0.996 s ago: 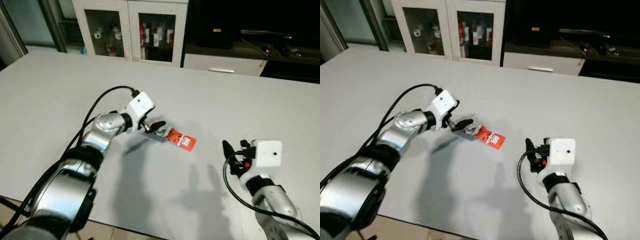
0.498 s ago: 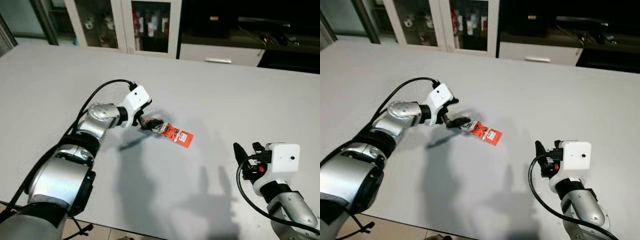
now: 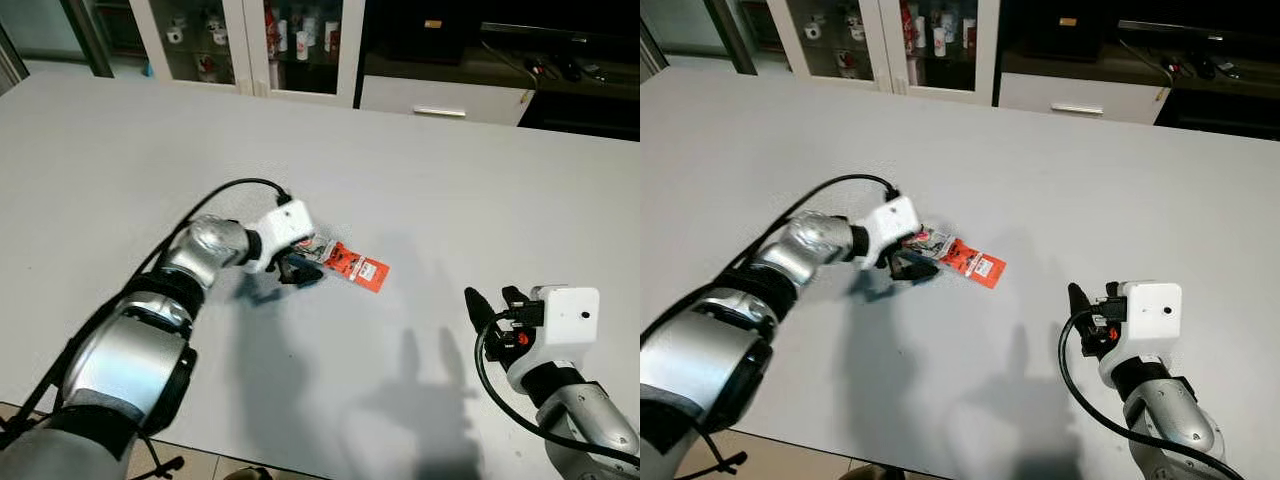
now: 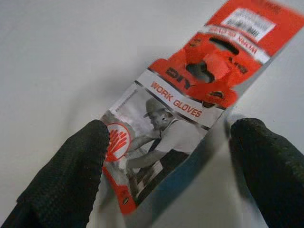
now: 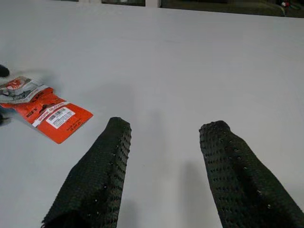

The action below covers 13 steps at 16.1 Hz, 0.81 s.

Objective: Picking trash to rubbish bin

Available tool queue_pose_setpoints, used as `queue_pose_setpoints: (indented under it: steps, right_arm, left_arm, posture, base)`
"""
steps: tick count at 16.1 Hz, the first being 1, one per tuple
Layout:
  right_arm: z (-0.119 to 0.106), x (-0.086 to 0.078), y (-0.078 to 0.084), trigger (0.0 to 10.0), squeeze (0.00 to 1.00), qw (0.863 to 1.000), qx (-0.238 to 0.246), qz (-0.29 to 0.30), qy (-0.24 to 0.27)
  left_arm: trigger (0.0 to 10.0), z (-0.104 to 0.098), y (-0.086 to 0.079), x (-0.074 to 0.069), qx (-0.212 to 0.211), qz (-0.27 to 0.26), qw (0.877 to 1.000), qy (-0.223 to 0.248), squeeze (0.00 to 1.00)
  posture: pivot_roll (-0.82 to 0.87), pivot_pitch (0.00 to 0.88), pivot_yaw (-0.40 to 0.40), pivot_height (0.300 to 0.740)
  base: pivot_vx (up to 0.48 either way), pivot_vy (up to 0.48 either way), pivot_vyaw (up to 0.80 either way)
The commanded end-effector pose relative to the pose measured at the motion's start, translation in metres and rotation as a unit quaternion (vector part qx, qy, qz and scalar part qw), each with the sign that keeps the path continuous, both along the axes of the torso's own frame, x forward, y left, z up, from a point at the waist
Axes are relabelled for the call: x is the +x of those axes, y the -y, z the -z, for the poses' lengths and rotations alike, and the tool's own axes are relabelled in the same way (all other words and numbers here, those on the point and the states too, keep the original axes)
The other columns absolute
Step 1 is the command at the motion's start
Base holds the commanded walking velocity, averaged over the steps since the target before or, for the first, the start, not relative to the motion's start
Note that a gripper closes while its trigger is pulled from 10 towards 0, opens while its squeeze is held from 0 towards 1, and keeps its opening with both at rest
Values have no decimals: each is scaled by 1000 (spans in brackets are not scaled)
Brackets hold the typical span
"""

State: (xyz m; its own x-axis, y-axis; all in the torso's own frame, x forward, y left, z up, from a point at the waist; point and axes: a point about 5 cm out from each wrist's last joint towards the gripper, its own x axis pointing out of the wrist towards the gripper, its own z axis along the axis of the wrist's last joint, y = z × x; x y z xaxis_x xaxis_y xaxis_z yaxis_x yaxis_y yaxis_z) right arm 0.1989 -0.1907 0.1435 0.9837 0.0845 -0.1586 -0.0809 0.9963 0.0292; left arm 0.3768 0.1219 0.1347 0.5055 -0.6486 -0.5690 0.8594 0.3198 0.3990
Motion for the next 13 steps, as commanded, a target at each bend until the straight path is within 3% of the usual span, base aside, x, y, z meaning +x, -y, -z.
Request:
queue_pose_setpoints:
  steps: [1,7,8,9,13]
  right_arm:
    - [-3,-3,3,10000,0,1000,-4,2,-1]
    - [-3,-4,1,10000,0,1000,-2,-1,-3]
    - [-3,-3,1,10000,0,1000,-2,-2,-3]
    - [-3,-3,1,10000,0,1000,-3,-2,-3]
    - [-3,-2,1,10000,0,1000,-4,-2,-2]
  left_arm:
    - [10000,12,-1,-4,40,3,999,5,0]
    - [10000,30,-1,-9,78,-19,996,24,0]
    - [3373,32,-2,-9,76,-25,997,16,0]
    - [0,33,-4,-10,69,-30,997,3,0]
    - [0,35,-4,-12,63,-23,998,-16,0]
  posture:
    - [-258,128,7,740]
    - [-261,134,6,740]
    - [-260,134,6,740]
    - [-260,134,6,740]
    - [-258,135,6,740]
  base:
    - [0,0,0]
    - [0,0,0]
    - [0,0,0]
    - [0,0,0]
    - [0,0,0]
